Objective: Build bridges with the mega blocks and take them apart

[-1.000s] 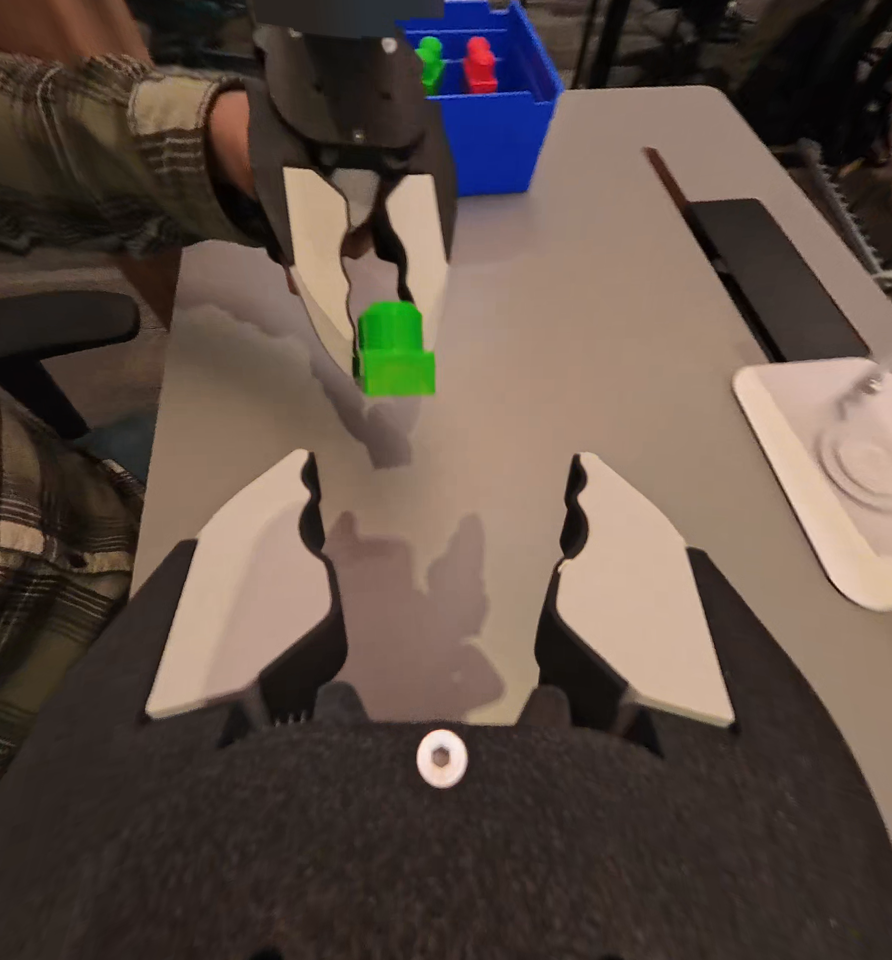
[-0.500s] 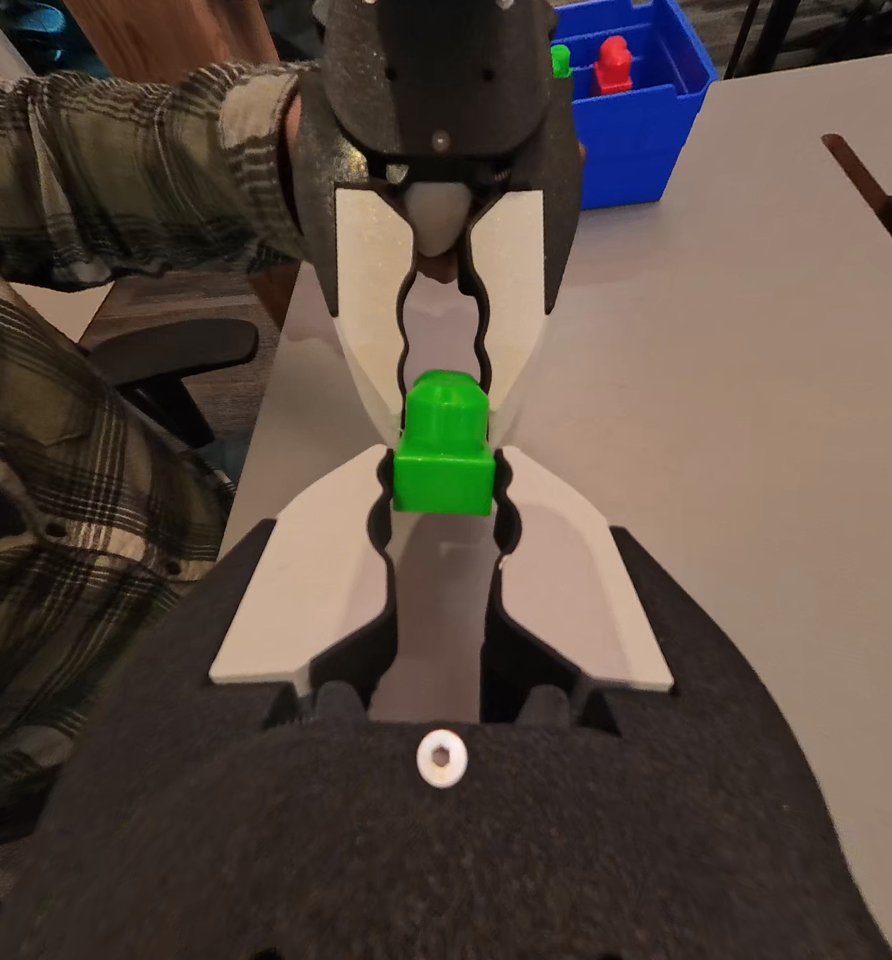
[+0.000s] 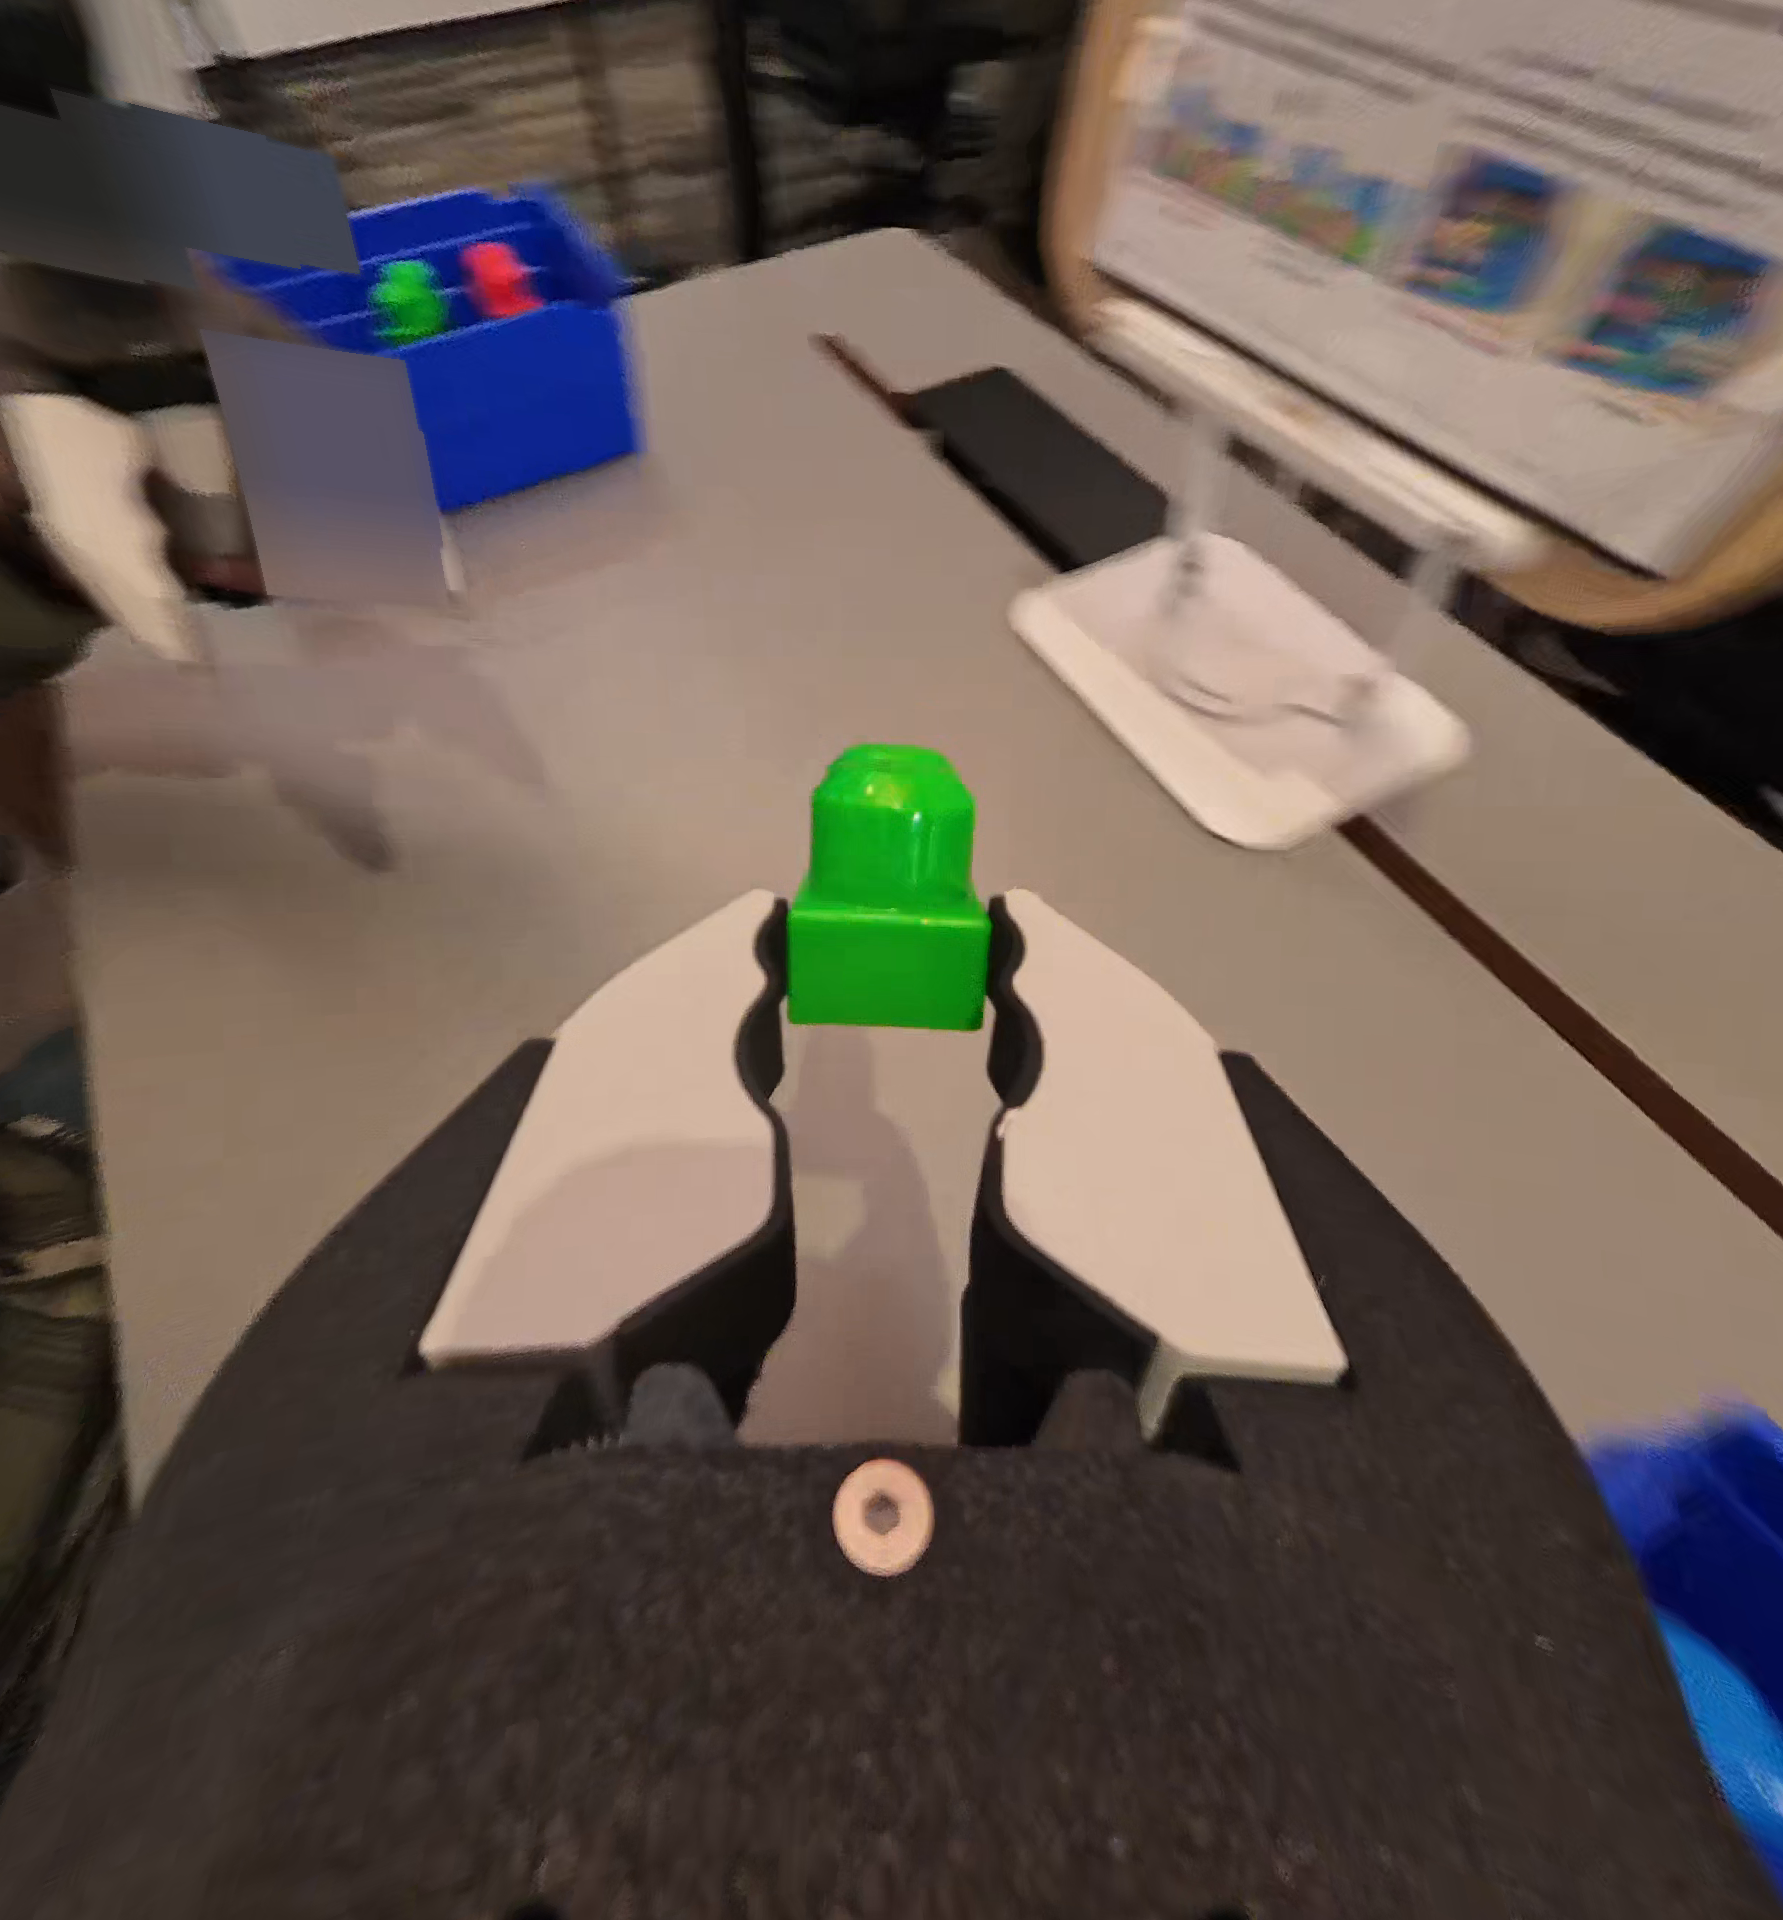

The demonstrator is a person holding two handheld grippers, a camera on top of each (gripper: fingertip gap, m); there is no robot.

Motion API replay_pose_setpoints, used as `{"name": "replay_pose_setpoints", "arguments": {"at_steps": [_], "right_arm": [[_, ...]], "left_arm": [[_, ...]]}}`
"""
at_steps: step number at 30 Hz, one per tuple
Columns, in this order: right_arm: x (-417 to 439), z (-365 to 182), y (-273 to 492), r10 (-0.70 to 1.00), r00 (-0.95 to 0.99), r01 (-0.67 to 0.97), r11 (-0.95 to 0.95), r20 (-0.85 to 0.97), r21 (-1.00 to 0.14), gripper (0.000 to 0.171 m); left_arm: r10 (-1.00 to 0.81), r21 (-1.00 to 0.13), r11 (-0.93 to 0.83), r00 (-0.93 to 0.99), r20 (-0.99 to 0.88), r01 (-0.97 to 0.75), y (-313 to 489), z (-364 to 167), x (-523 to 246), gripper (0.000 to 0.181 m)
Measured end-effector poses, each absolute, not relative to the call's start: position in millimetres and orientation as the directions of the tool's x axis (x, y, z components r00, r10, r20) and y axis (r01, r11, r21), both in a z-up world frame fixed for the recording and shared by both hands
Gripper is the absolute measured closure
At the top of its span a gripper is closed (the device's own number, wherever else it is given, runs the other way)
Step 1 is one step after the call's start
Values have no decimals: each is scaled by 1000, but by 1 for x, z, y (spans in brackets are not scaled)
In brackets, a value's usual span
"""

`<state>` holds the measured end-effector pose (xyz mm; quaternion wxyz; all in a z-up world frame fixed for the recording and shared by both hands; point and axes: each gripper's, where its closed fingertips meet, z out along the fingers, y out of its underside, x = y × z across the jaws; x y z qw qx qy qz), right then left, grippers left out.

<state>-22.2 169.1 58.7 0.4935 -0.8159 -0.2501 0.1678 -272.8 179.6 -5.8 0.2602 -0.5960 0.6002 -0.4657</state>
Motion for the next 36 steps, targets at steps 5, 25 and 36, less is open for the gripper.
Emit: {"name": "replay_pose_setpoints", "arguments": {"at_steps": [5,25,36], "right_arm": [[136,62,140,214,975,56,-460,-50,-886,135],[279,-51,88,-221,971,-207,-599,-88,-773,105],[145,54,76,111,993,86,-453,39,-887,84]], "left_arm": [[-955,-904,-225,-100,278,-363,175,2,-323,103],[-949,-888,-297,3,316,-350,152,-16,-386,104],[-964,-902,-264,75,254,-341,185,12,-414,105]]}}
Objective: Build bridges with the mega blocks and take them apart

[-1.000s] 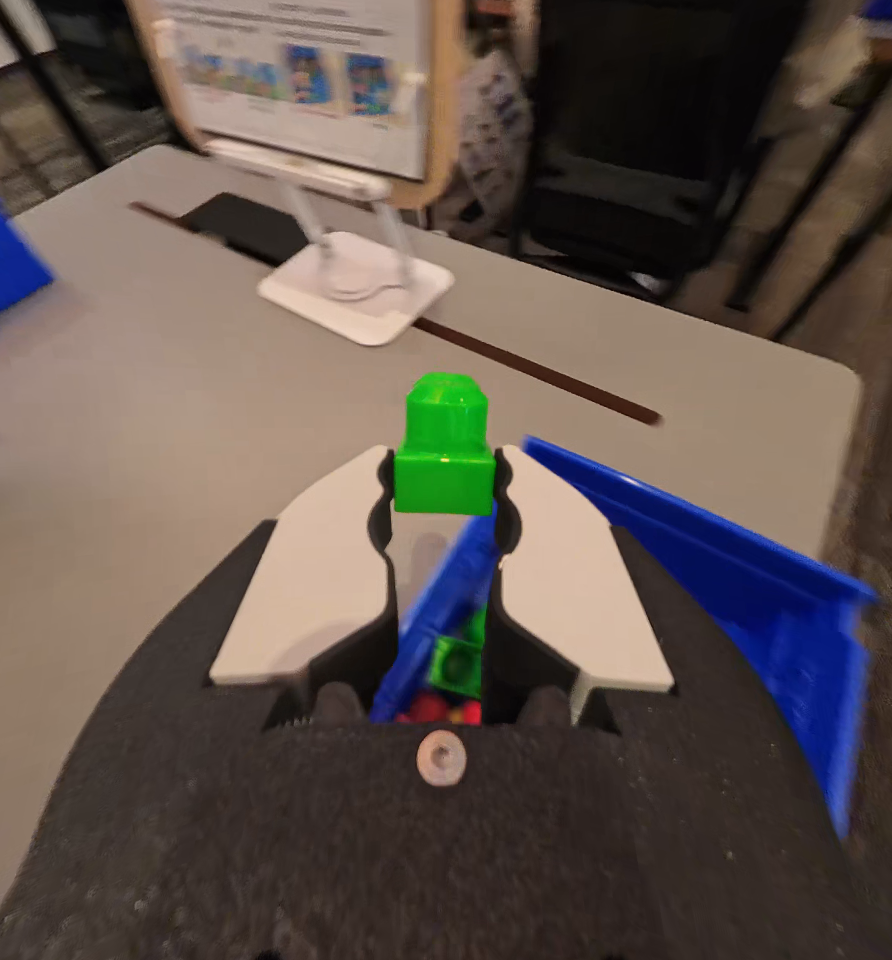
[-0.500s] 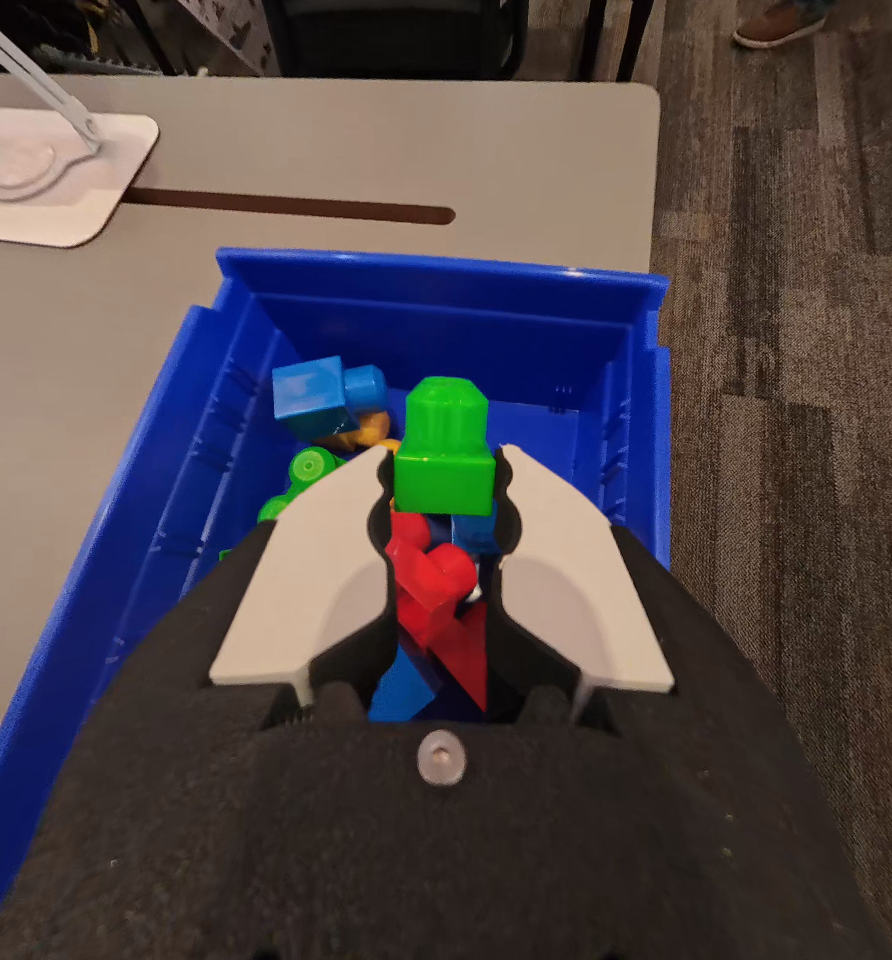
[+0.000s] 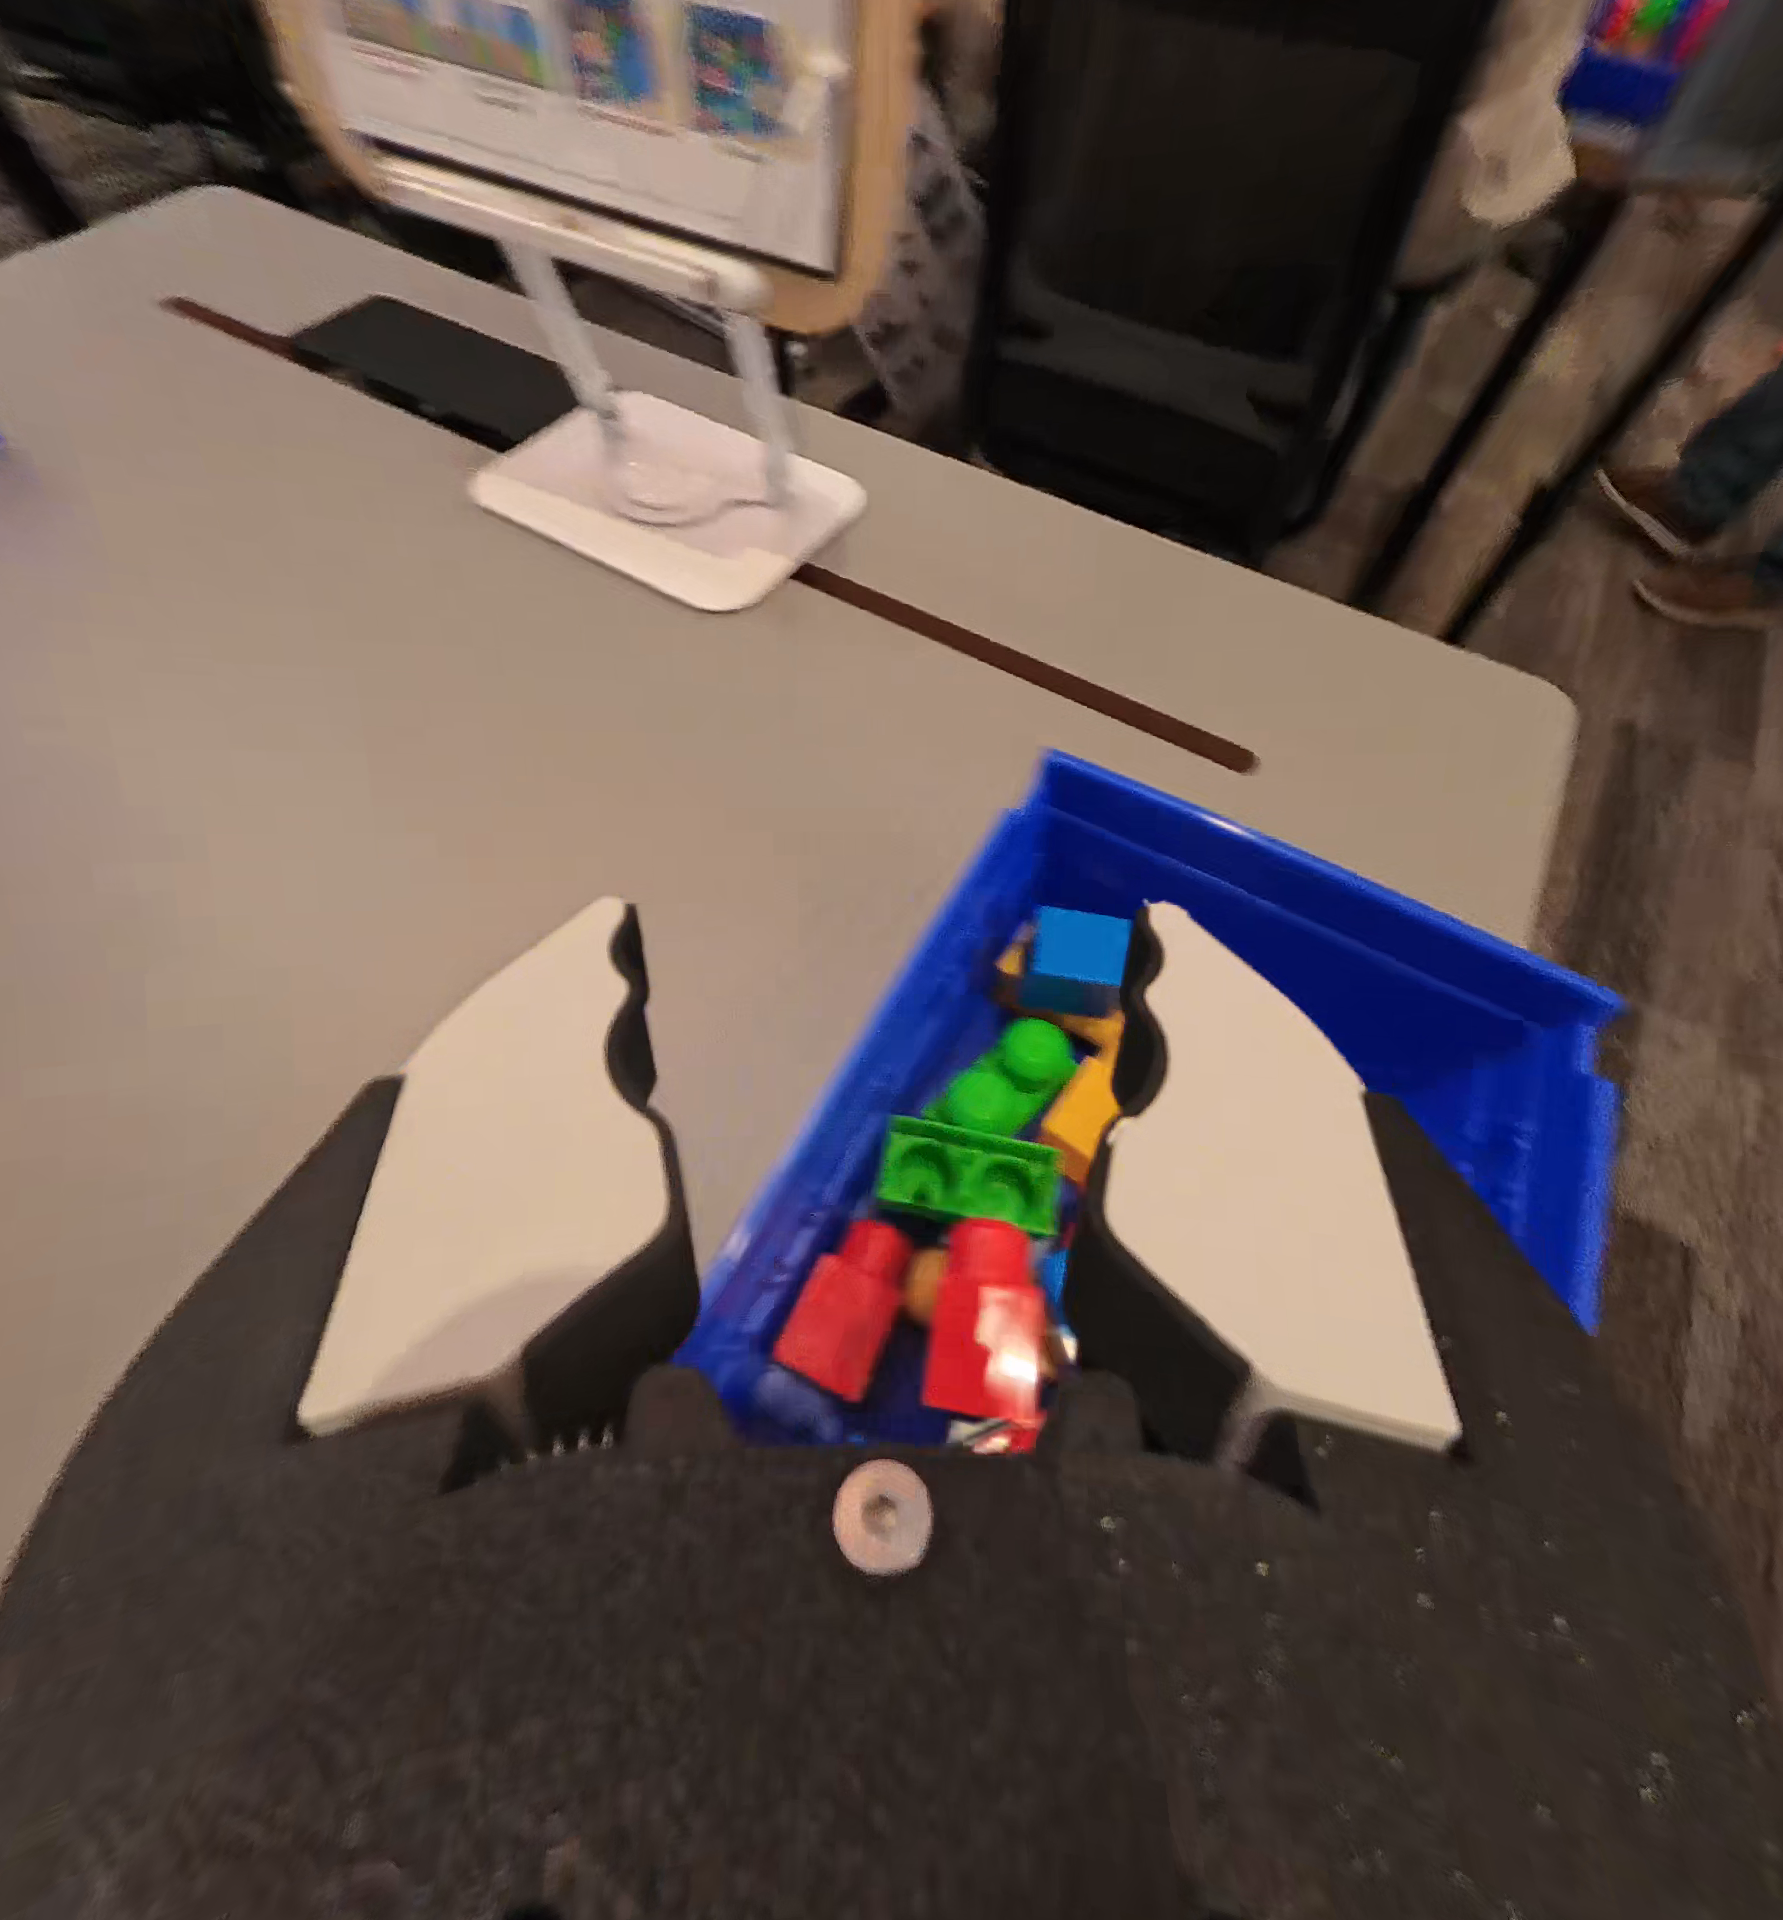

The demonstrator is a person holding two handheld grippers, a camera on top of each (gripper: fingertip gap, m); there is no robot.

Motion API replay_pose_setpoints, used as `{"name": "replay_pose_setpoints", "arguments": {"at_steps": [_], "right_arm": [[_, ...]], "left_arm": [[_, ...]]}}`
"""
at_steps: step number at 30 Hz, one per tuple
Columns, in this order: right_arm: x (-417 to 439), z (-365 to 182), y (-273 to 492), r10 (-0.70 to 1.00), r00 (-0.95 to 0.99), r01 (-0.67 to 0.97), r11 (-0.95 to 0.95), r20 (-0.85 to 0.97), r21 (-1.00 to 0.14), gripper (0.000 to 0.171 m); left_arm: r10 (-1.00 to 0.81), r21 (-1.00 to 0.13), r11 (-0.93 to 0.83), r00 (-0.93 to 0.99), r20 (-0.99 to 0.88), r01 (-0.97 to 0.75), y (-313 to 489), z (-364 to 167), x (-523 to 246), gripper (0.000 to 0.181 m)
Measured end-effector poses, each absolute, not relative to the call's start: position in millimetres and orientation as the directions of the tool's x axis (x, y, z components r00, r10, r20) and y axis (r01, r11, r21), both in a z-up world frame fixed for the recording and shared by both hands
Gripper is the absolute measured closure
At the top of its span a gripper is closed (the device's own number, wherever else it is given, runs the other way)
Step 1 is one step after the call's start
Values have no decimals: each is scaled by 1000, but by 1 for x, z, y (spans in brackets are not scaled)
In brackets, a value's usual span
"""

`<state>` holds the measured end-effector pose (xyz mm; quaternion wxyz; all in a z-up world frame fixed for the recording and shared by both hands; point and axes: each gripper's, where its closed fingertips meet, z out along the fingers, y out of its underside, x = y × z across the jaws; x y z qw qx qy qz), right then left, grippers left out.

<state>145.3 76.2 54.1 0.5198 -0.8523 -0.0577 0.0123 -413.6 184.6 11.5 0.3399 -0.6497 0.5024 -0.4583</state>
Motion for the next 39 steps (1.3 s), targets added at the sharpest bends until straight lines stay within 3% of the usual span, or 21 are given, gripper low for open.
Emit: {"name": "replay_pose_setpoints", "arguments": {"at_steps": [9,15,21,26,39], "right_arm": [[-12,35,33,363,931,193,-390,42,-900,86],[-69,1,17,433,901,201,-376,21,-905,88],[-101,-22,5,455,889,118,-354,-60,-928,88],[-109,-35,-2,447,887,68,-373,-115,-925,89],[-112,-47,-1,422,893,50,-437,-156,-898,89]], "left_arm": [[-914,-866,-316,369,169,-387,271,32,-511,106],[-866,-777,-334,500,29,-533,347,19,-587,110],[-922,-599,-227,368,-122,-768,394,3,-632,117],[-958,-339,-101,184,-221,-935,417,-19,-652,115],[-977,-20,80,-75,-201,-997,456,-66,-667,104]]}}
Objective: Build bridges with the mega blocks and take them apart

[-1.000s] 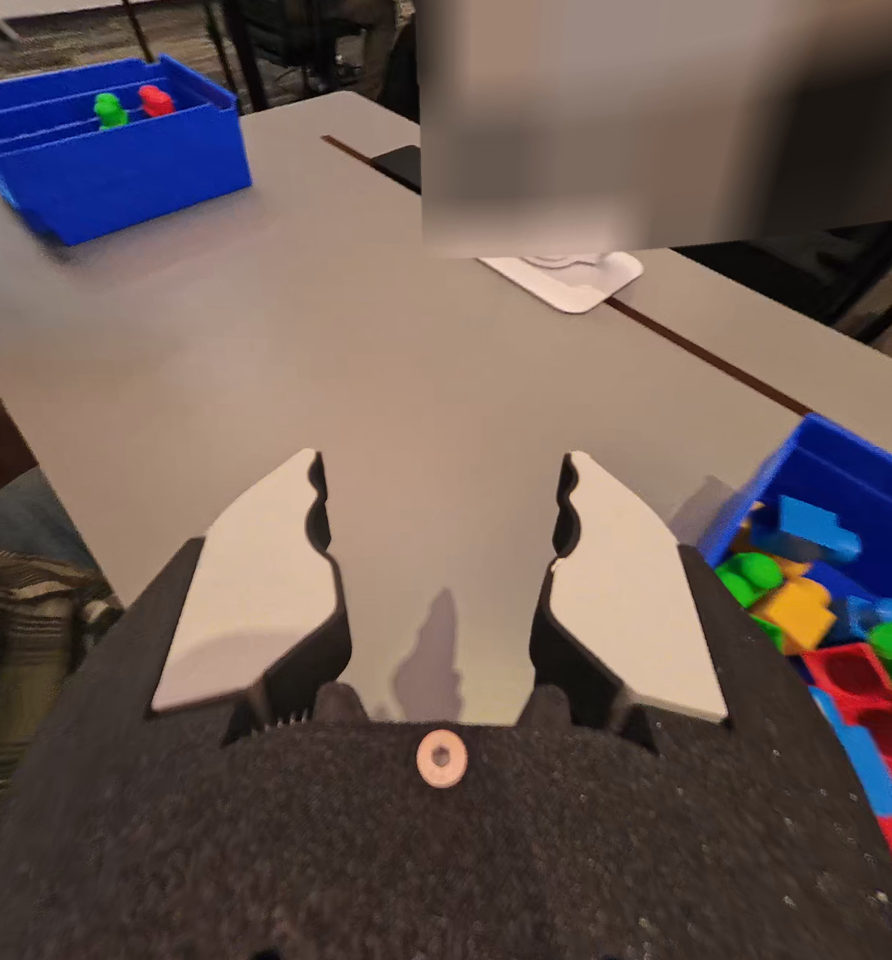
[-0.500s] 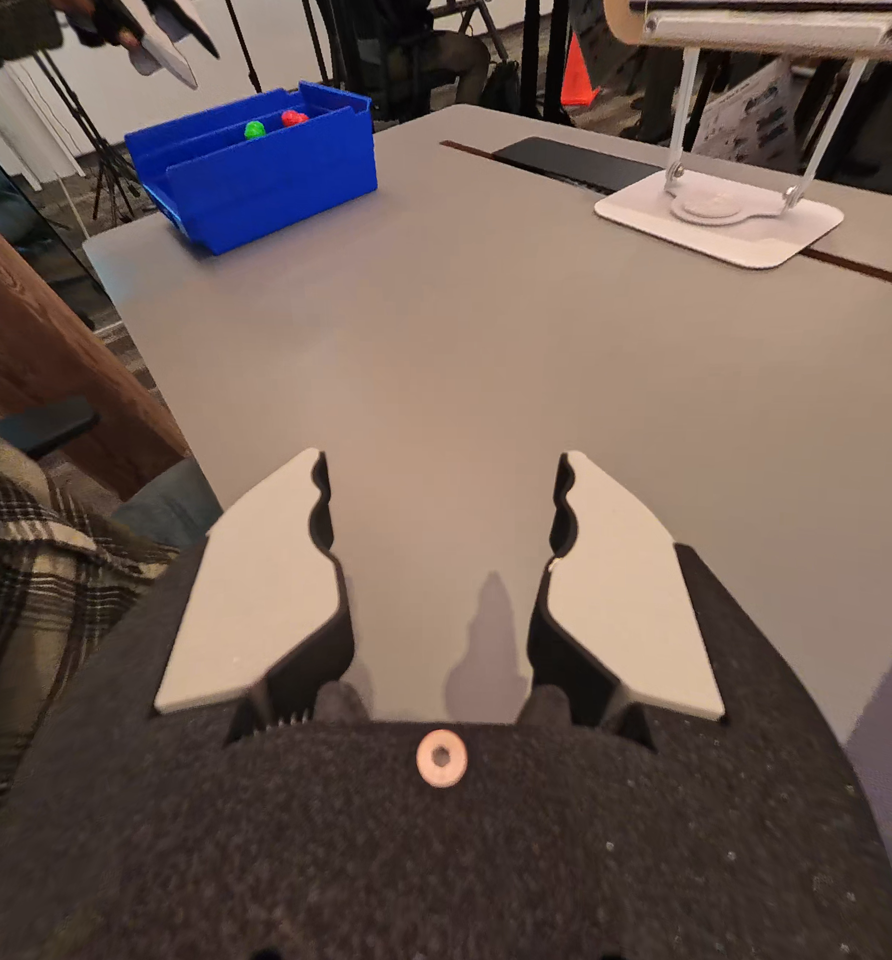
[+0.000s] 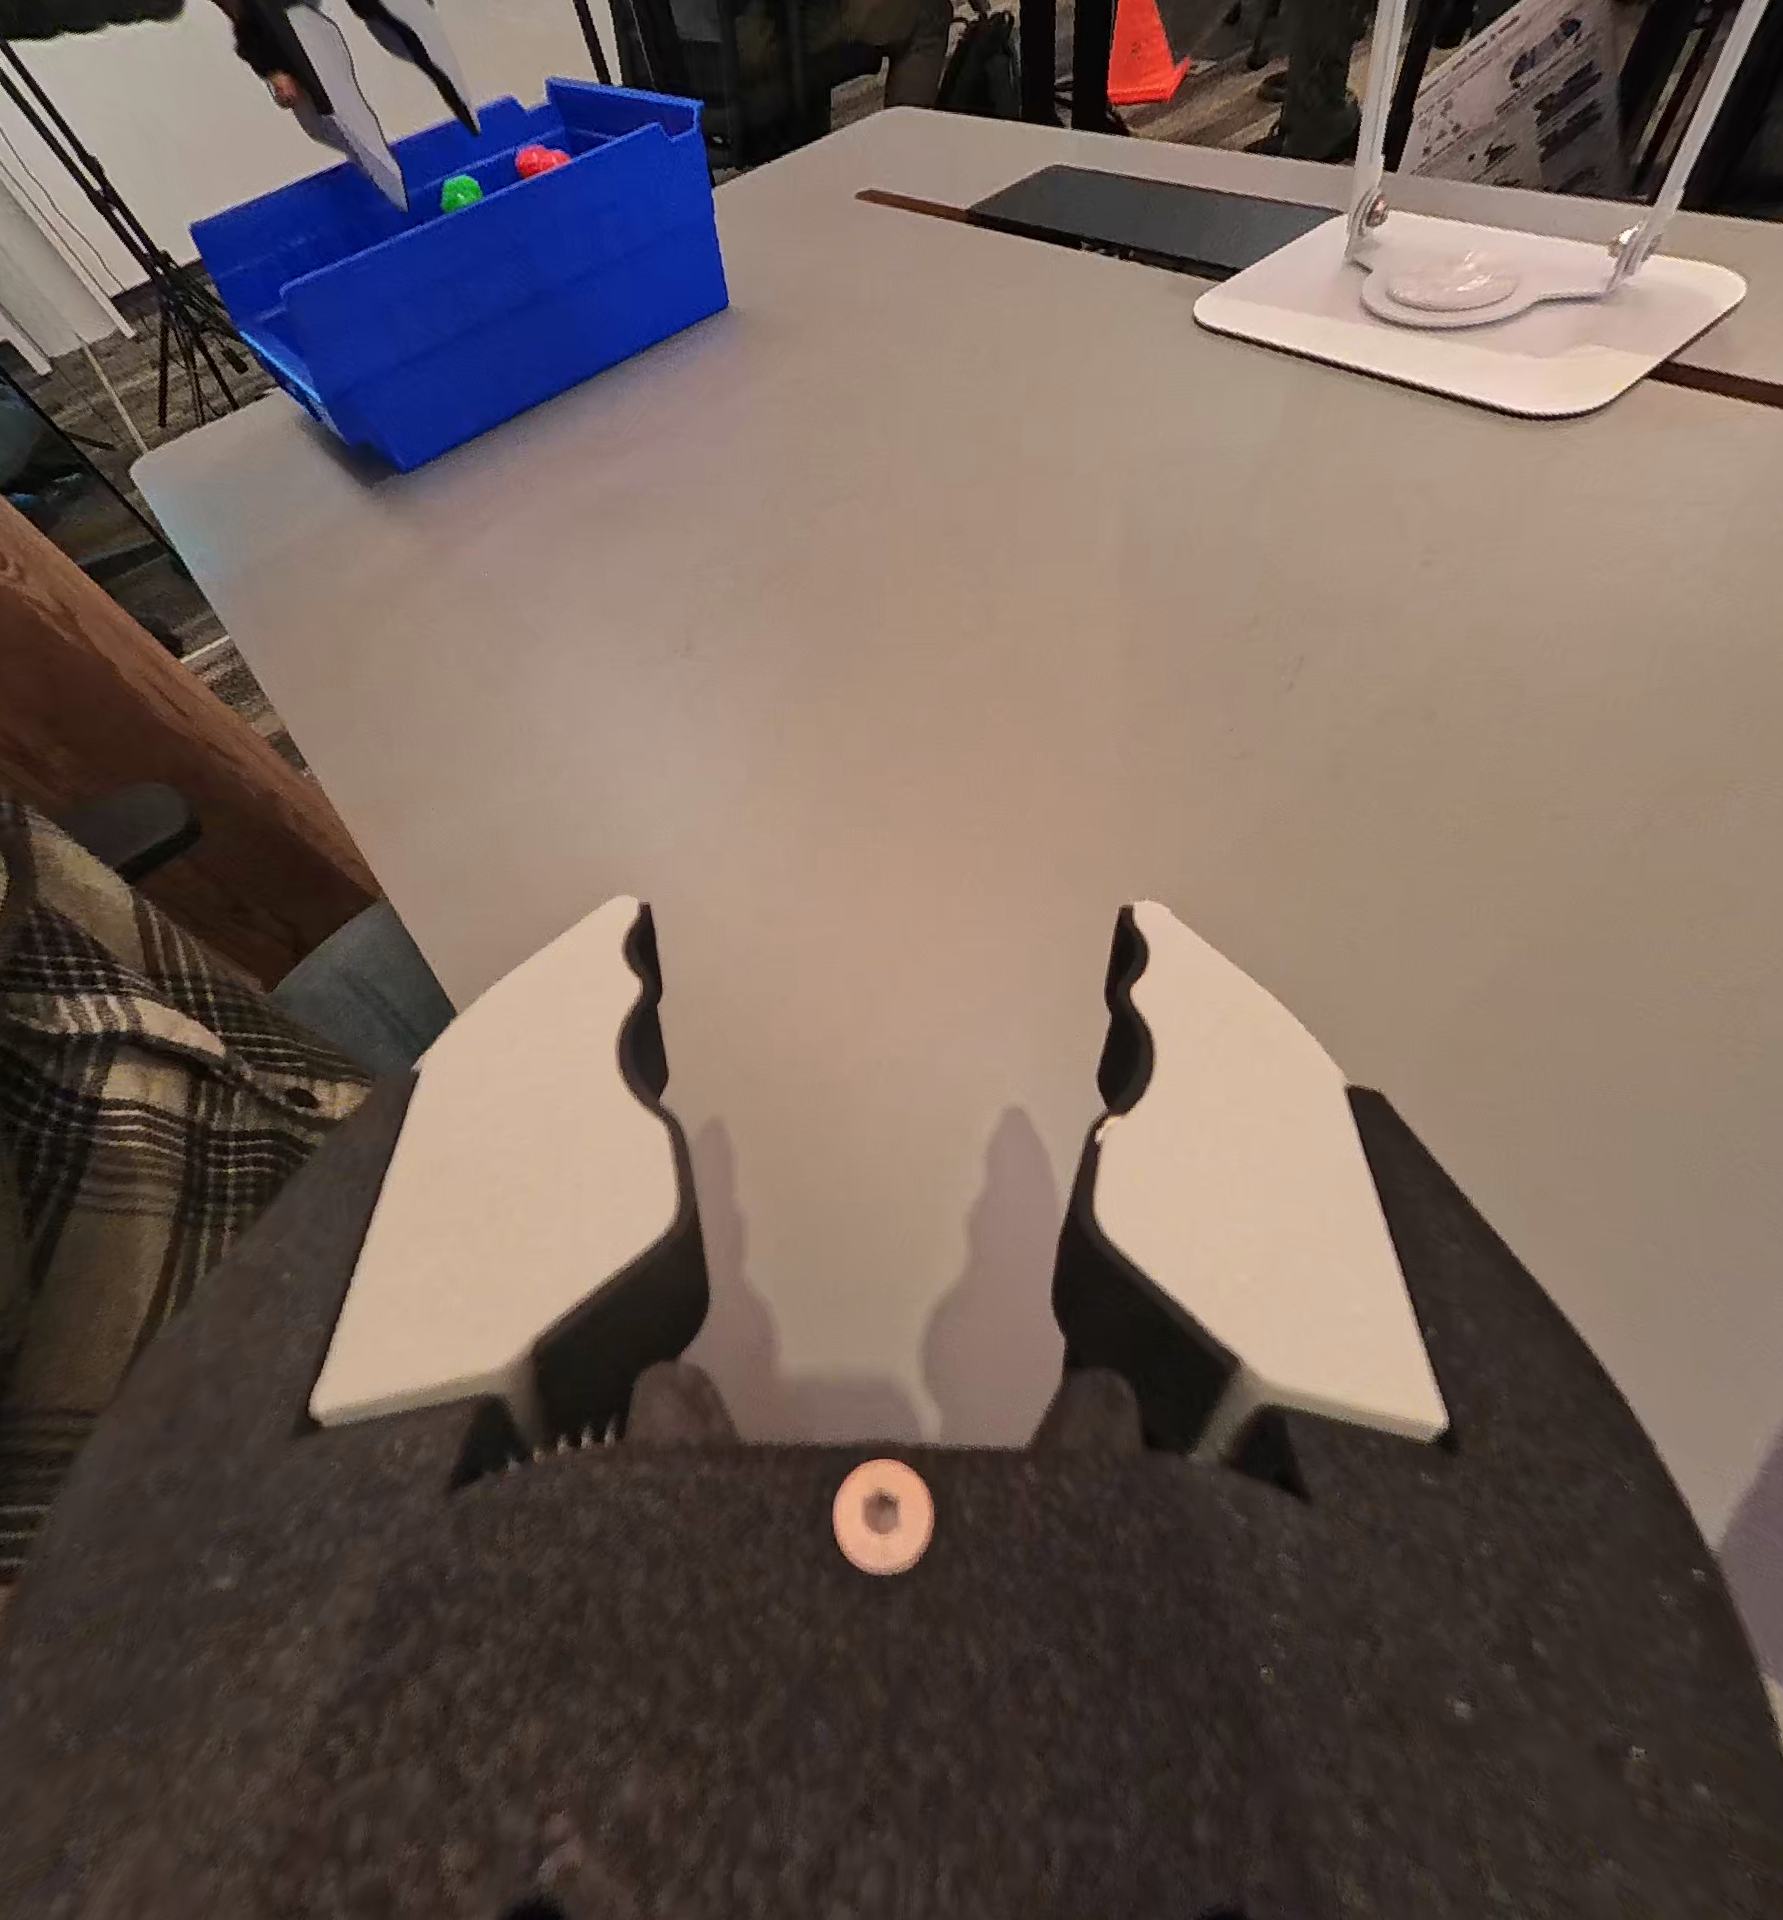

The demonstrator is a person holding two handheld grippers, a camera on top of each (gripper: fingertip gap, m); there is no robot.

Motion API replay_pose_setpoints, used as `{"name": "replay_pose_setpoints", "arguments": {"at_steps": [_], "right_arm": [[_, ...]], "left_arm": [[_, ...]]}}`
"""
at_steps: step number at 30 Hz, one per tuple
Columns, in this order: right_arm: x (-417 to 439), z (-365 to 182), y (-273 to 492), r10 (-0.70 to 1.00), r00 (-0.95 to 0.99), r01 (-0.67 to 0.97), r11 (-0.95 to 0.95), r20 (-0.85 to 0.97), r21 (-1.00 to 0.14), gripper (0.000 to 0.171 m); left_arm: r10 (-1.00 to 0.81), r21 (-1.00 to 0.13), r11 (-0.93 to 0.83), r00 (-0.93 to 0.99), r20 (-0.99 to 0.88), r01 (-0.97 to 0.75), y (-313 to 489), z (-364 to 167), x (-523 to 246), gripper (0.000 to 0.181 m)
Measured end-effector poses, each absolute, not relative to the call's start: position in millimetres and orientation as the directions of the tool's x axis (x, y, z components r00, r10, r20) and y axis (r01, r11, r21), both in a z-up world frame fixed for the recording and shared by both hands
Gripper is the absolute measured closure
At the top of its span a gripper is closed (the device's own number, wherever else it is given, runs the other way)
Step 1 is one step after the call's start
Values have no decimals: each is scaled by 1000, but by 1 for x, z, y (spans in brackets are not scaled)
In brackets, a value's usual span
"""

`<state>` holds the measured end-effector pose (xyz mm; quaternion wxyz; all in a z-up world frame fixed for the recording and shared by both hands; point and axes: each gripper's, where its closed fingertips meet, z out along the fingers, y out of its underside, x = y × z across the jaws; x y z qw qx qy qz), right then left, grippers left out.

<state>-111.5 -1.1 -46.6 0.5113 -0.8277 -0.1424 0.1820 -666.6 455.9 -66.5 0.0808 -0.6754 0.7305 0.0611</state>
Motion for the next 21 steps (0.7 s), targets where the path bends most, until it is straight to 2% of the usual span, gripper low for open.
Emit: {"name": "replay_pose_setpoints", "arguments": {"at_steps": [8,12,15,19,21], "right_arm": [[-116,-47,4,436,885,58,-449,-162,-892,90],[-118,-45,3,440,884,60,-447,-161,-893,90],[-118,-44,2,442,881,50,-442,-169,-896,91],[-120,-42,-1,449,877,45,-434,-173,-900,92],[-120,-43,-2,452,874,41,-432,-177,-901,93]], "left_arm": [[-976,38,105,-110,-188,-994,465,-98,-672,105],[-976,45,100,-107,-191,-994,467,-110,-670,119],[-969,91,97,-115,-220,-991,471,-117,-671,129],[-979,116,-25,1,-205,-993,467,-115,-675,137],[-975,70,-91,75,-210,-993,464,-108,-674,139]]}}
